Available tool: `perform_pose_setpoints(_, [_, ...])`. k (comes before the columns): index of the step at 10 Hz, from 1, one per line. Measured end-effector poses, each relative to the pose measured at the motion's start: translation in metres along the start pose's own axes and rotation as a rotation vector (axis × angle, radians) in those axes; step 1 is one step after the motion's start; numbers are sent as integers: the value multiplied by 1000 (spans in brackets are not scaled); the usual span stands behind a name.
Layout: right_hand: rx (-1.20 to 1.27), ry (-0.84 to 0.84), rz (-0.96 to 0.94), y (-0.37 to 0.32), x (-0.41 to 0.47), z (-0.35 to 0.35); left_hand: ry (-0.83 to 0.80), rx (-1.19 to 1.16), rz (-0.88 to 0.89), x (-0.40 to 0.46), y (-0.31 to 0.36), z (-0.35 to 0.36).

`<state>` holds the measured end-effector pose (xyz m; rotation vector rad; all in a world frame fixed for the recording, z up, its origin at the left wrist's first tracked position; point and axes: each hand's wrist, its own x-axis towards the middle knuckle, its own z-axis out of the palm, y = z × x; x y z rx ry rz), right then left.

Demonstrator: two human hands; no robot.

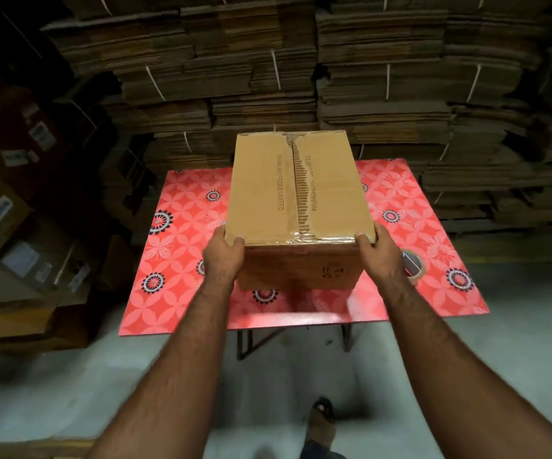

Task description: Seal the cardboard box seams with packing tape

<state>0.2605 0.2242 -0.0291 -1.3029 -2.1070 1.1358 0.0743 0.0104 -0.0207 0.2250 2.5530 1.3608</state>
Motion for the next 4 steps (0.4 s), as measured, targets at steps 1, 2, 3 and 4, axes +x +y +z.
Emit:
perform_pose_setpoints(1, [16, 16, 28, 13, -18, -6, -32, -43, 77, -18, -11, -2])
perform_pose_setpoints(2, [-26, 12, 31, 15, -27, -11, -70, -75, 90, -27, -13, -7])
perform_pose_setpoints(3, [-144, 35, -13, 8, -24, -15, -108, -17, 108, -22, -12, -9])
perform_pose_setpoints(4, [-240, 69, -179, -5, -22, -14, -10, 167, 195, -26, -1, -19])
